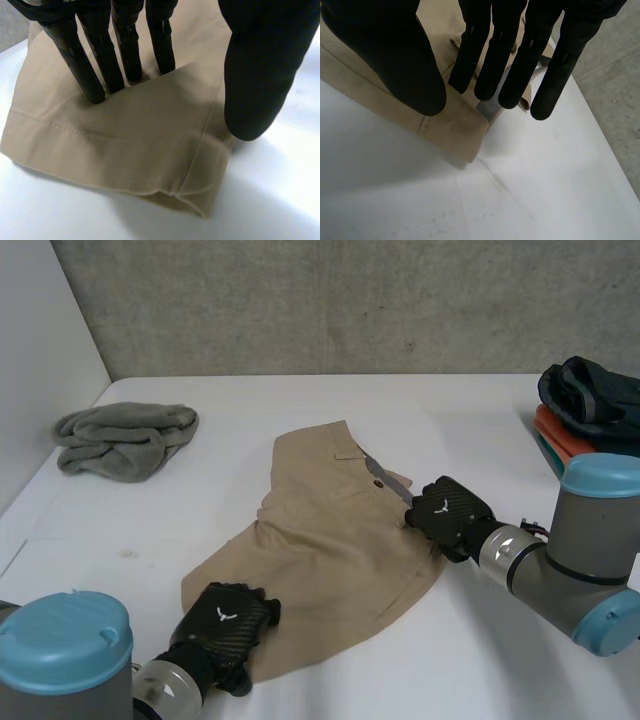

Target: Fold the laundry.

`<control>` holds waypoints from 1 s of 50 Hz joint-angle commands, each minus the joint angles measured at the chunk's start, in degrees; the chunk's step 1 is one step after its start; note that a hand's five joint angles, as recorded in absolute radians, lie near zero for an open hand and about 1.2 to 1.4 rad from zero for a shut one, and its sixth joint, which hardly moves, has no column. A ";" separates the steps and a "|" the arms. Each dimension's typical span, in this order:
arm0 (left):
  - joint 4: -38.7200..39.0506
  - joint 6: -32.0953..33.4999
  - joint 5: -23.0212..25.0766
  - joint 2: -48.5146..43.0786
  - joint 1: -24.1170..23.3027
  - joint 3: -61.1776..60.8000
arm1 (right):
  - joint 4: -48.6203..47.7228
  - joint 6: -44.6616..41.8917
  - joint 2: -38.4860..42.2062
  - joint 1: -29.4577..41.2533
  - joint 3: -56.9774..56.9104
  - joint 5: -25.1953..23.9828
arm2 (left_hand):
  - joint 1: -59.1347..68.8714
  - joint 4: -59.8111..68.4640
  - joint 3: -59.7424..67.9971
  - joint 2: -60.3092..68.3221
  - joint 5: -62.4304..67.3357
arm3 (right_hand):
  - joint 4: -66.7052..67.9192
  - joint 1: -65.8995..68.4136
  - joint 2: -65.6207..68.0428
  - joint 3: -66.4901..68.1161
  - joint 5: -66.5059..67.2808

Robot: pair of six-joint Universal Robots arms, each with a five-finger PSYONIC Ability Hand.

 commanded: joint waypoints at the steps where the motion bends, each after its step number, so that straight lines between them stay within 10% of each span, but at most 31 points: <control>1: 3.53 1.34 -2.09 -1.63 0.65 -0.08 | 0.02 0.12 0.42 0.79 0.19 0.35 | 21.13 20.78 21.32 21.04 20.67 | 7.75 11.67 8.08 7.89 8.72; 7: 6.35 2.13 -2.26 -1.36 0.91 -0.61 | 0.02 0.12 -0.02 0.79 0.19 0.44 | 50.93 50.59 51.12 50.84 50.47 | 20.47 24.39 20.80 20.61 21.44; 15: 7.14 4.41 -2.53 8.11 2.94 2.37 | 0.98 0.99 -4.23 0.62 0.54 4.74 | 50.94 50.60 51.13 50.85 50.48 | 20.47 24.39 20.80 20.61 21.44; 24: 5.04 6.87 -0.86 21.04 7.41 17.38 | 12.48 9.78 -26.64 0.35 -6.03 8.35 | 50.94 50.60 51.13 50.85 50.48 | 20.47 24.39 20.80 20.61 21.44; 32: -1.11 5.39 5.55 20.44 9.00 34.78 | 24.00 17.87 -38.69 -0.09 -21.33 12.21 | 50.94 50.60 51.13 50.85 50.48 | 20.47 24.39 20.80 20.61 21.44; 40: -5.07 1.52 7.31 9.03 9.35 42.10 | 25.15 19.81 -33.26 2.45 -22.58 14.23 | 50.94 50.60 51.13 50.85 50.48 | 20.47 24.39 20.80 20.61 21.44; 43: -5.77 1.25 7.23 6.38 9.35 41.58 | 27.08 20.77 -28.77 5.53 -20.73 16.86 | 50.94 50.60 51.13 50.85 50.48 | -25.99 -22.06 -25.66 -25.85 -25.02; 50: -7.36 1.25 7.23 3.82 9.18 36.66 | 29.28 30.08 -19.19 9.05 -17.13 20.04 | 50.94 50.60 51.13 50.85 50.48 | -49.53 -45.61 -49.20 -49.39 -48.56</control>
